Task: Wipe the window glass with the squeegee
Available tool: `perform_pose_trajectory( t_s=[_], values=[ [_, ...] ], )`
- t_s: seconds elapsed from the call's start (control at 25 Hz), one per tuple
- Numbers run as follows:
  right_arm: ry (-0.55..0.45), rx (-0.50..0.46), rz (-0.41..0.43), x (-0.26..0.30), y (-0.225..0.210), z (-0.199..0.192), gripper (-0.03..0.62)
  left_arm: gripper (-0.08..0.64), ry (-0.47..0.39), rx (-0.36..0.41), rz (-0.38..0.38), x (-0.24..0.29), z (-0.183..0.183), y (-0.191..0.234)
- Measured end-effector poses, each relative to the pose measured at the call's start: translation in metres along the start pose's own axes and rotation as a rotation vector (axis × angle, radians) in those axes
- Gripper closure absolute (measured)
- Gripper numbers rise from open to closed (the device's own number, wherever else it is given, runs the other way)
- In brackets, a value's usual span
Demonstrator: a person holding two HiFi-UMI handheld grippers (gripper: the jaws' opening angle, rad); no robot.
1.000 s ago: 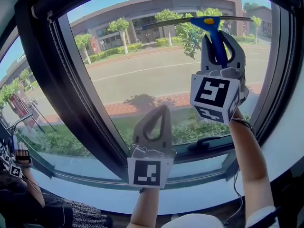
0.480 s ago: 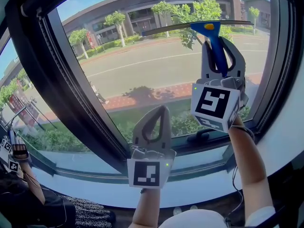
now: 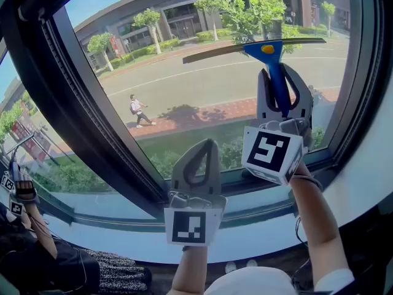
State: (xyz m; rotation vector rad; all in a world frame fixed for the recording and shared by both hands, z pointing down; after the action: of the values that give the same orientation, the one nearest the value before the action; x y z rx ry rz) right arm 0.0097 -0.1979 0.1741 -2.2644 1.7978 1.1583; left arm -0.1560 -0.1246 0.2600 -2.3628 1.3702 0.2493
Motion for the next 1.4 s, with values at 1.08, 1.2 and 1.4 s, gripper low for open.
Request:
perform_pose_trajectory(
  t_s=[1.08, 1.2, 1.4],
  values=[
    [0.190, 0.019, 0.077, -0.071, 0.036, -0.076, 0.443, 0.558, 0.112, -0.053, -0.001, -0.019, -0.038, -0.012],
    [0.194, 0.012, 0.094, -0.078, 0.036, -0.075, 0.443, 0.558, 0.132, -0.060, 0.001, -0.023, -0.038, -0.013],
    [0.224, 0.004, 0.121, -0.084, 0.043, -0.083, 0.443, 0.558, 0.149, -0.067, 0.002, -0.023, -0.041, -0.010]
  ],
)
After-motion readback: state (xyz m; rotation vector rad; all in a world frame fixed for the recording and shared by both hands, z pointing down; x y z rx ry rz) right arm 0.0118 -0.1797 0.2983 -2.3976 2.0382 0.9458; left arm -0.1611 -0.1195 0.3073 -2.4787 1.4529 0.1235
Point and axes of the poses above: the fingertips, and each gripper's own axes: x forward along the fingers, y to its left, z out of its top, the point moved 9 cm from there along -x, backward along the fingers, and after that the axes turned 7 degrees about -z, right-handed, at the moved point
